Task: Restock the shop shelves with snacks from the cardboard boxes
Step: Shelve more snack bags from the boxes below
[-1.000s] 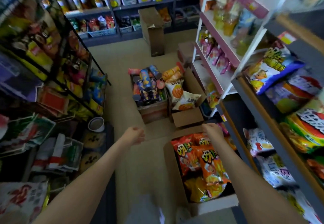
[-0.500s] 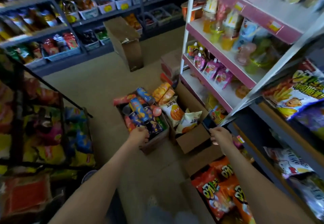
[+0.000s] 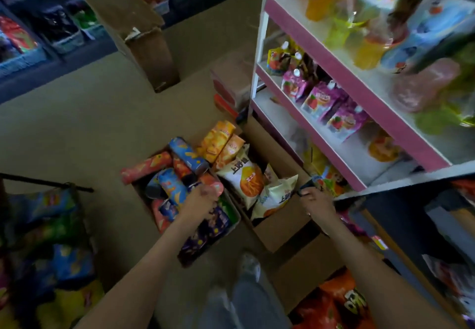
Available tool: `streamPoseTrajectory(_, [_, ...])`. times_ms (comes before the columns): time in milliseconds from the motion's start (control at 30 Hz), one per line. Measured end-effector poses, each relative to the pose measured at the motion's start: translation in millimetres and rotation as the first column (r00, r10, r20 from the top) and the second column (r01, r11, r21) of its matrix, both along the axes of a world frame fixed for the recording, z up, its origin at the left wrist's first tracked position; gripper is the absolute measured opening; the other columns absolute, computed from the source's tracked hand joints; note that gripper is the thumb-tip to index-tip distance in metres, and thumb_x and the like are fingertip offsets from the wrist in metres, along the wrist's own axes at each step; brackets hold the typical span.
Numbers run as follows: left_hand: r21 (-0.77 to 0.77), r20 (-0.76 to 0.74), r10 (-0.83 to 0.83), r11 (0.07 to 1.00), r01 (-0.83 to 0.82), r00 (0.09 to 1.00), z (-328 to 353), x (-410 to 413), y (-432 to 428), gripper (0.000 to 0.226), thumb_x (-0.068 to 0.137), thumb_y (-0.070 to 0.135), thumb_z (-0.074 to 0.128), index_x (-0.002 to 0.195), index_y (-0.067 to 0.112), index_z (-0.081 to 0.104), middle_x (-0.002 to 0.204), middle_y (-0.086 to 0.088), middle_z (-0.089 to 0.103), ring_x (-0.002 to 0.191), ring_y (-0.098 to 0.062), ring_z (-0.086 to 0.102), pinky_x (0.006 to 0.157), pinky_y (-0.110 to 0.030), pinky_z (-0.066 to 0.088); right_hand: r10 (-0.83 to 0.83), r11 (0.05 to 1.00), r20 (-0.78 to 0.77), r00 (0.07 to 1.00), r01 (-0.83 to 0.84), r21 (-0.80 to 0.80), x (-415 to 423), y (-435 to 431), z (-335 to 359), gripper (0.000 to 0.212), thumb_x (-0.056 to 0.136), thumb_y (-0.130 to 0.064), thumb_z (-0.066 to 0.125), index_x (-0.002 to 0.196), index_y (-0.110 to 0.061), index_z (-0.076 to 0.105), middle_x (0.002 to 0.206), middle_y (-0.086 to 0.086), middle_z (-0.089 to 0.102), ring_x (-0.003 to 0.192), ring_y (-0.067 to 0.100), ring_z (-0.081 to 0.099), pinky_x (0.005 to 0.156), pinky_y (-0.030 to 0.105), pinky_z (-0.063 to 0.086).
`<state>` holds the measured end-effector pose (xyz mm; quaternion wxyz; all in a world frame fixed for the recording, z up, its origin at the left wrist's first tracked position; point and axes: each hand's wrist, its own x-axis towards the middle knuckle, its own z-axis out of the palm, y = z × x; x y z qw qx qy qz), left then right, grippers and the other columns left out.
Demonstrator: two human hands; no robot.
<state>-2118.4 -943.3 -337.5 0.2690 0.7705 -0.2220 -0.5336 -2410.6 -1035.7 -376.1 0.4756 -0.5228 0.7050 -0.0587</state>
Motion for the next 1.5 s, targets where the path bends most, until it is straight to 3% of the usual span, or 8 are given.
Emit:
streamPoseTrajectory(200, [0.026,-0.118,-0.045,0.999,0.048,0.992,-131.6,-1.5,-76.2,0.003,0.095,0.016,0.054,0.098,0.015,0.056,0.088,-0.002,0.061,0.084,-0.018,0.061,0.073,-0.03,0.05,0.627,0.773,-0.301,0.719,-0.622,0.124,27.3,-39.5,-189.1,0.054,0.092,-0.012,0.052,0.141,-0.03,0.04,0.144,0.002,0.039,0.129,0.029,0.045,0.103,0.041,0.04])
streamPoseTrajectory(300, [0.046,-0.134,-0.047,0.997,0.054,0.99,-184.9,-6.3,-93.5,0.017,0.093,0.024,0.057,0.108,0.017,0.057,0.098,-0.002,0.067,0.091,-0.019,0.066,0.088,-0.042,0.051,0.716,0.675,-0.349,0.604,-0.727,0.126,52.1,-48.3,-224.3,0.046,0.092,-0.011,0.046,0.137,0.001,0.045,0.141,0.024,0.044,0.129,0.04,0.046,0.106,0.035,0.036])
streamPoseTrajectory(400, [0.024,-0.098,-0.121,0.992,0.123,0.988,-216.6,-12.6,-94.1,0.014,0.091,0.031,0.056,0.104,0.024,0.056,0.107,-0.006,0.066,0.099,-0.02,0.064,0.087,-0.034,0.048,0.594,0.755,-0.4,0.698,-0.656,-0.023,58.8,-51.1,-249.8,0.038,0.072,-0.01,0.049,0.096,0.014,0.067,0.093,0.031,0.065,0.081,0.048,0.067,0.065,0.045,0.056])
streamPoseTrajectory(700, [0.023,-0.145,-0.207,0.977,0.213,0.967,-252.1,-34.0,-93.9,0.024,0.095,0.02,0.055,0.119,0.017,0.056,0.112,-0.001,0.061,0.097,-0.009,0.059,0.077,-0.012,0.047,0.615,0.746,-0.308,0.726,-0.662,-0.07,44.8,-61.0,-269.8,0.029,0.071,0.022,0.061,0.095,0.008,0.066,0.097,0.025,0.062,0.096,0.043,0.058,0.076,0.032,0.035])
streamPoseTrajectory(900, [-0.137,-0.249,-0.504,0.864,0.485,0.827,-240.5,-45.1,-100.6,0.081,0.086,0.024,0.071,0.152,0.023,0.024,0.15,0.014,0.028,0.137,0.002,0.023,0.11,-0.016,0.023,0.591,0.701,-0.207,0.78,-0.623,-0.347,39.7,-76.8,-214.1,0.014,0.077,0.004,0.055,0.085,-0.005,0.063,0.085,0.0,0.05,0.087,0.011,0.043,0.067,0.018,0.024])
streamPoseTrajectory(1033, [-0.175,-0.057,-0.632,0.768,0.616,0.772,-231.9,-52.1,-111.3,0.108,0.076,0.036,0.079,0.153,0.029,0.004,0.159,0.011,0.004,0.147,-0.008,0.002,0.12,-0.043,0.015,0.503,0.787,-0.014,0.864,-0.465,-0.405,50.0,-99.4,-154.8,0.016,0.085,-0.004,0.049,0.088,0.0,0.064,0.089,-0.001,0.055,0.086,0.003,0.046,0.075,0.007,0.033])
streamPoseTrajectory(1267, [-0.354,0.469,-0.404,0.729,0.586,0.786,-202.6,-37.5,-141.3,0.11,0.057,0.041,0.086,0.143,0.009,0.025,0.142,-0.013,0.038,0.129,-0.019,0.025,0.109,-0.058,0.03,0.422,0.836,0.233,0.876,-0.277,-0.474,82.7,-143.2,-94.1,0.013,0.082,-0.026,0.047,0.084,-0.031,0.059,0.087,-0.026,0.055,0.081,-0.005,0.052,0.069,0.008,0.038])
streamPoseTrajectory(1500, [-0.379,0.625,-0.358,0.637,0.671,0.694,-191.2,-11.2,-159.0,0.104,0.06,0.036,0.084,0.142,0.014,0.024,0.133,-0.01,0.05,0.121,-0.027,0.049,0.102,-0.04,0.041,0.428,0.823,0.337,0.839,-0.207,-0.53,94.8,-155.1,-79.5,0.019,0.082,-0.015,0.054,0.082,-0.034,0.059,0.083,-0.012,0.056,0.077,0.002,0.05,0.071,0.017,0.039])
